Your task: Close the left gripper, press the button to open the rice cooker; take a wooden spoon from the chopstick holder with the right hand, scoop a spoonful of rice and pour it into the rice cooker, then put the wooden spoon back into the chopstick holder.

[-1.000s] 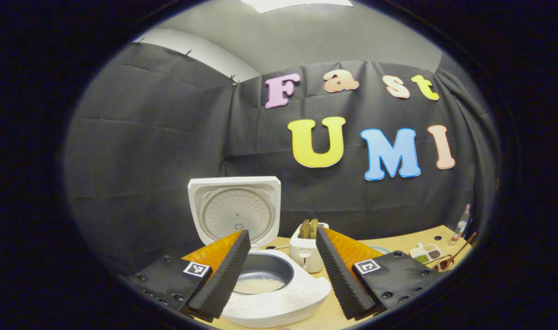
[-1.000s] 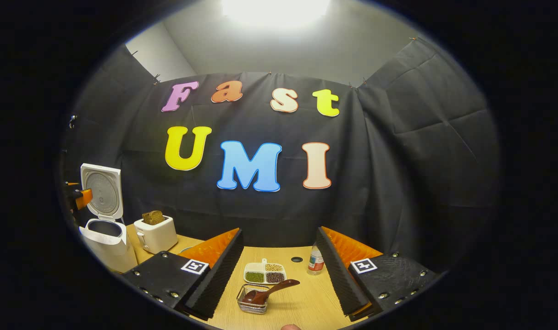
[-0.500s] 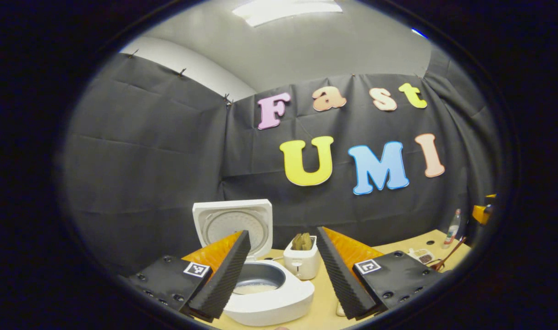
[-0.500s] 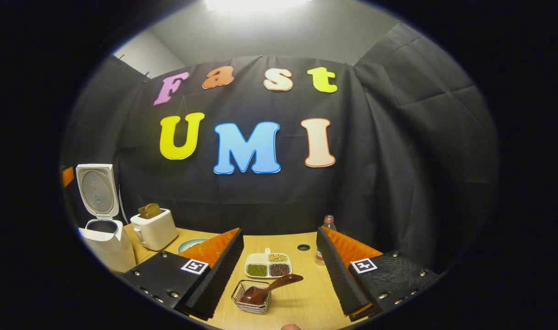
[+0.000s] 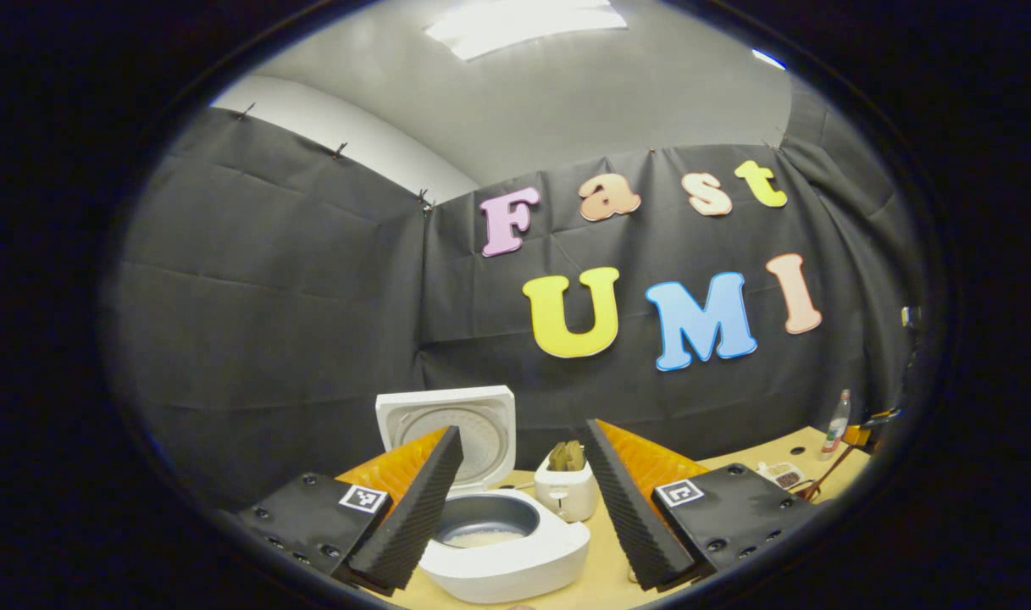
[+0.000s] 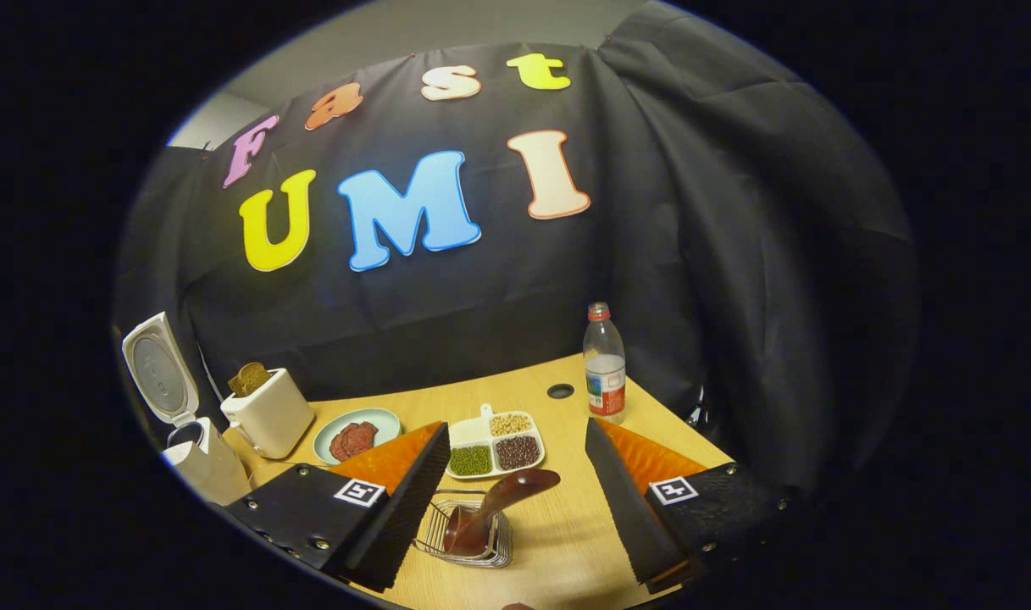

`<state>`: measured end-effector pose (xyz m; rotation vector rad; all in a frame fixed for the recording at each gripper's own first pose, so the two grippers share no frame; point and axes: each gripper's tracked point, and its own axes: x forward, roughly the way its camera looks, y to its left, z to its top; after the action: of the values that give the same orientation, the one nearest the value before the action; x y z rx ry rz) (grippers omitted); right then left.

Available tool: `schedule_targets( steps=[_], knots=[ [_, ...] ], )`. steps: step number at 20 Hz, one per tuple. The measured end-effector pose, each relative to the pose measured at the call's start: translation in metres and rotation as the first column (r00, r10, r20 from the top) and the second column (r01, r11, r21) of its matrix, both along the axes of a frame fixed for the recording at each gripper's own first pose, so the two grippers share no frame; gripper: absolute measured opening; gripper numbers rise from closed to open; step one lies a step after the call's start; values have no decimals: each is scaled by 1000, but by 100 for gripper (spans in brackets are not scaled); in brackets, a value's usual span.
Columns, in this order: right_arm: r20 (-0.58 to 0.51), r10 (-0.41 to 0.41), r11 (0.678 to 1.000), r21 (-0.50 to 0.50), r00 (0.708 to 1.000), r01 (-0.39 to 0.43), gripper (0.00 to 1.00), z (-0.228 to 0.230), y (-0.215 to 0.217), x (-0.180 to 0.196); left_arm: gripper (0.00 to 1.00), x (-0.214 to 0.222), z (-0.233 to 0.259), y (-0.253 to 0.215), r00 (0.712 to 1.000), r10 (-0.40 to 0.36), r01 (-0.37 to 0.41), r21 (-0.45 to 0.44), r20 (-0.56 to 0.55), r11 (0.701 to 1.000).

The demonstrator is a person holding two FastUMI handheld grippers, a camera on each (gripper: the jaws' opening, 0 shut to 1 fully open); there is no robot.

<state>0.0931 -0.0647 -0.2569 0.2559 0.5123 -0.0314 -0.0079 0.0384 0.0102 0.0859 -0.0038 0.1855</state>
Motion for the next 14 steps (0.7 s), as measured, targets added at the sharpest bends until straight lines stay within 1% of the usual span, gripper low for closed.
schedule_targets(
  steps=[1,2,4,6,7,8,9,10,12,14],
  knots=[
    [-30,4,1000,13,1000,-3,98,-12,3,-2,99,-1,0,3,1000,9,-9,2,-3,1000],
    [-57,13,1000,26,998,-11,98,-23,6,-3,94,-3,-1,6,1000,17,-17,6,-7,1000],
    [-87,26,999,33,996,-23,98,-38,11,-6,94,-9,-2,12,999,35,-35,14,-14,999],
    [-112,31,999,30,993,-28,93,-51,14,-8,94,-14,-3,19,998,51,-51,23,-20,998],
    [-126,36,999,39,991,-31,87,-55,17,-9,94,-16,-4,21,998,57,-56,25,-24,998],
    [-141,41,998,45,989,-35,87,-60,19,-9,94,-19,-4,23,998,61,-61,27,-25,998],
    [-144,39,998,60,989,-30,74,-59,23,-10,94,-21,-4,25,997,66,-65,28,-26,997],
    [-150,44,997,74,988,-33,65,-64,26,-8,94,-23,-5,28,997,71,-70,28,-28,997],
    [-162,57,994,97,985,-41,64,-65,31,-6,95,-24,-7,30,996,76,-75,23,-36,997],
    [-163,51,992,126,985,-30,34,-66,39,-2,97,-26,-11,34,996,81,-80,19,-44,997]
  ],
)
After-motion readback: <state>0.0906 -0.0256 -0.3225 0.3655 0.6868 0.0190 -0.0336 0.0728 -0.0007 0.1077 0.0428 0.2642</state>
